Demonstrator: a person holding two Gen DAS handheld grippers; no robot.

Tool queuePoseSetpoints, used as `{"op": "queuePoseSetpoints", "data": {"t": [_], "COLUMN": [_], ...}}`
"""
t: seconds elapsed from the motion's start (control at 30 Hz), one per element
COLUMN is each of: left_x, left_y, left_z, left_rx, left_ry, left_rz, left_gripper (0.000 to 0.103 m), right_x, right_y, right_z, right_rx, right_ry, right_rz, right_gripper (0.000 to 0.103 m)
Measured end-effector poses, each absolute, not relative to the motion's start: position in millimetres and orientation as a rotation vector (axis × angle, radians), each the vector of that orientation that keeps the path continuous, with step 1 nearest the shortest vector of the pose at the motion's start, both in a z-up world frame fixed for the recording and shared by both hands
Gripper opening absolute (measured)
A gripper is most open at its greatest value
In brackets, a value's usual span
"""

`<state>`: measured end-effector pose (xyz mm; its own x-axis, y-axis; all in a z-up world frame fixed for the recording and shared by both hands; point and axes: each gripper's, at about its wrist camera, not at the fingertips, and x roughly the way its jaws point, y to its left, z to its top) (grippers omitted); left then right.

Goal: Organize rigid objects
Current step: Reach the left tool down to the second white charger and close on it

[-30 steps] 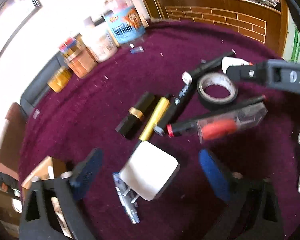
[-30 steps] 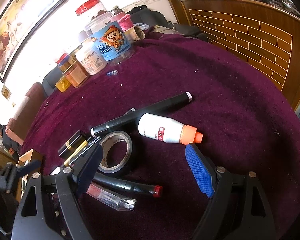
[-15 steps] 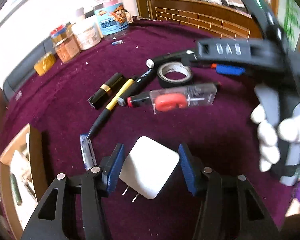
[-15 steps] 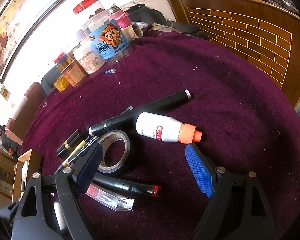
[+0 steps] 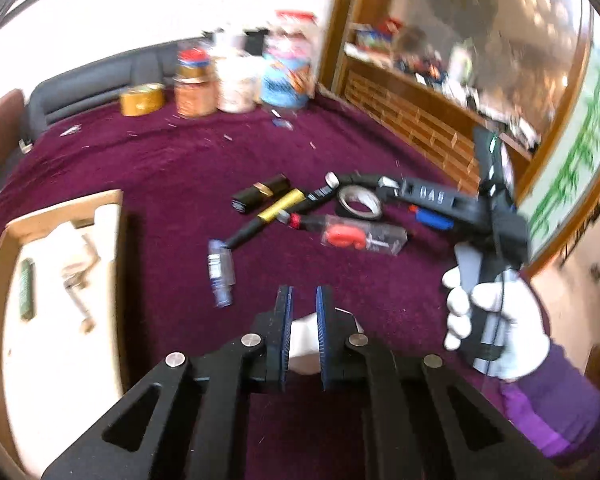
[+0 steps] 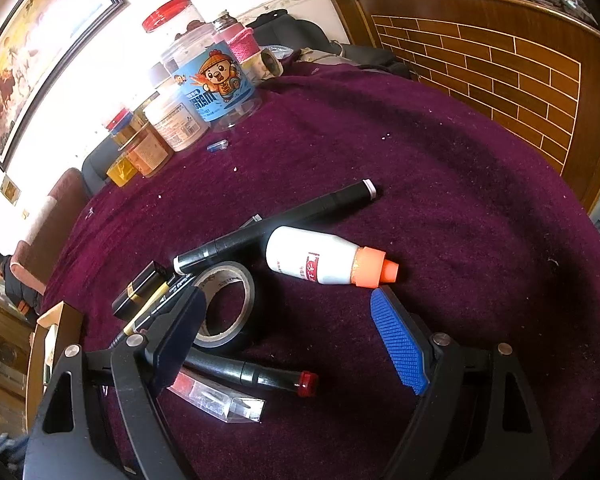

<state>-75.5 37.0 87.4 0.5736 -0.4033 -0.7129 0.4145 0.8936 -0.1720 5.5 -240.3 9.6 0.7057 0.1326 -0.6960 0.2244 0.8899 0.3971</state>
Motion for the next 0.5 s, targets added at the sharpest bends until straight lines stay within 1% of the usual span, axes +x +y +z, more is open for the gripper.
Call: {"op": "queuePoseSetpoints", "data": {"t": [0.13,0.17,0.23,0.27,0.3,0.37,0.43,0.47,0.5], "left_x": [-89.0,-90.0,-93.8,-95.3,-97.2,-100.5,-101.5,-103.2,-105.2], "left_y": [67.8,70.4,69.6,68.2,65.4,57.6,44.8,40.9,31.7], "left_z": [94.1,93.0,87.6,84.2,79.9,72.4,65.9,65.0,62.7], "left_rx": [-0.066,-0.066,-0.057,-0.058,-0.067,-0.092,-0.107,-0.102,-0.077], "left_ry": [0.814,0.805,0.815,0.825,0.835,0.858,0.875,0.872,0.866], "left_rz": [-0.481,-0.471,-0.479,-0.482,-0.487,-0.530,-0.570,-0.572,-0.562], "left_gripper": [0.009,0.011,0.027,0.042,0.051,0.052,0.058,0.066,0.070], "right_x": [3.8,4.1,4.1,3.2,2.6,1.0,1.1,1.6,1.9], "right_y": [-239.0,-238.5,-236.5,-234.5,-232.5,-229.0,-228.9,-230.2,-231.6], "right_z": [11.7,12.0,12.8,14.0,15.1,16.3,16.2,15.2,14.4], "right_rx": [0.470,0.466,0.449,0.436,0.422,0.402,0.399,0.406,0.414], "right_ry": [0.785,0.784,0.784,0.780,0.775,0.772,0.773,0.779,0.783], "right_rz": [-0.069,-0.073,-0.082,-0.088,-0.092,-0.094,-0.098,-0.100,-0.101], "right_gripper": [0.085,0.085,0.085,0.085,0.085,0.085,0.085,0.085,0.085]}}
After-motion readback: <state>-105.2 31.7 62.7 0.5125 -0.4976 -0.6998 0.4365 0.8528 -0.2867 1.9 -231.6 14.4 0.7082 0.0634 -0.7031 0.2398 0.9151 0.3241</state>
